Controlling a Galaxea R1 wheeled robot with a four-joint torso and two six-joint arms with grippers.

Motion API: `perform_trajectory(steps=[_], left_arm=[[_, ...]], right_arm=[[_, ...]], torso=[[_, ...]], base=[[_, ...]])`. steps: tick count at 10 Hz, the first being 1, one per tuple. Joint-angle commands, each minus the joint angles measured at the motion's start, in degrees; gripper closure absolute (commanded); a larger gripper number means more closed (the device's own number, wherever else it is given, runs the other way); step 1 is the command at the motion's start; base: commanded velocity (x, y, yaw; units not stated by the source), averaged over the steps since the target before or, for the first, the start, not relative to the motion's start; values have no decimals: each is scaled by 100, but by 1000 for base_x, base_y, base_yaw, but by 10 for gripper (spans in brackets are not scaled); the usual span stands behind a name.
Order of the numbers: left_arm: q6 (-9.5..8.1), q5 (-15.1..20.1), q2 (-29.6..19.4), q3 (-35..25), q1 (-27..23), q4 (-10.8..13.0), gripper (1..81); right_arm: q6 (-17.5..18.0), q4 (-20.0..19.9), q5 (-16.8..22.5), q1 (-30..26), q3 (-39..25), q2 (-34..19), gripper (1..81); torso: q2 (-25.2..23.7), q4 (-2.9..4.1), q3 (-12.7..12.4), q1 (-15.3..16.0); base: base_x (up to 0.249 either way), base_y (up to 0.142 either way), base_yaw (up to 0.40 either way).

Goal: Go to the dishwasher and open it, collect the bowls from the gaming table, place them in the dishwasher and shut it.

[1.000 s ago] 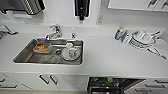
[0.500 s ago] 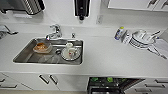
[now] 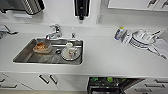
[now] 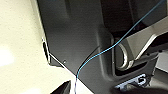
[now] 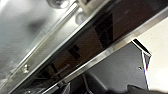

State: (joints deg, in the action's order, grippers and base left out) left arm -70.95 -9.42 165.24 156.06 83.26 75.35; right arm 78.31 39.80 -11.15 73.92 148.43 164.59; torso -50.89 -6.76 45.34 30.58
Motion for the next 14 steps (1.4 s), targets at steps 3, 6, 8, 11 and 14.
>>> perform_trajectory(steps=[3,6,8,11,14], left_arm=[[-42,222,-79,12,107,-3,10],[-42,222,-79,12,151,-3,10],[-42,222,-44,12,151,-3,10],[2,222,44,12,143,6,10],[11,222,44,12,151,-3,10]], right_arm=[[861,-737,-1495,-1797,-958,-521,10],[1019,-746,-1698,-2437,-1894,-1063,10],[1019,-746,-1662,-2685,-2557,-1681,10],[1046,-694,-1723,-2667,-3238,-2590,10],[1055,-377,-1715,-2667,-3524,-3068,10]], torso=[[0,0,2,0],[0,-2,5,-2],[0,-5,5,-6],[0,-11,5,-19],[0,-13,5,-26]], base=[[0,0,0],[0,0,0],[0,0,0],[0,0,0],[0,0,0]])
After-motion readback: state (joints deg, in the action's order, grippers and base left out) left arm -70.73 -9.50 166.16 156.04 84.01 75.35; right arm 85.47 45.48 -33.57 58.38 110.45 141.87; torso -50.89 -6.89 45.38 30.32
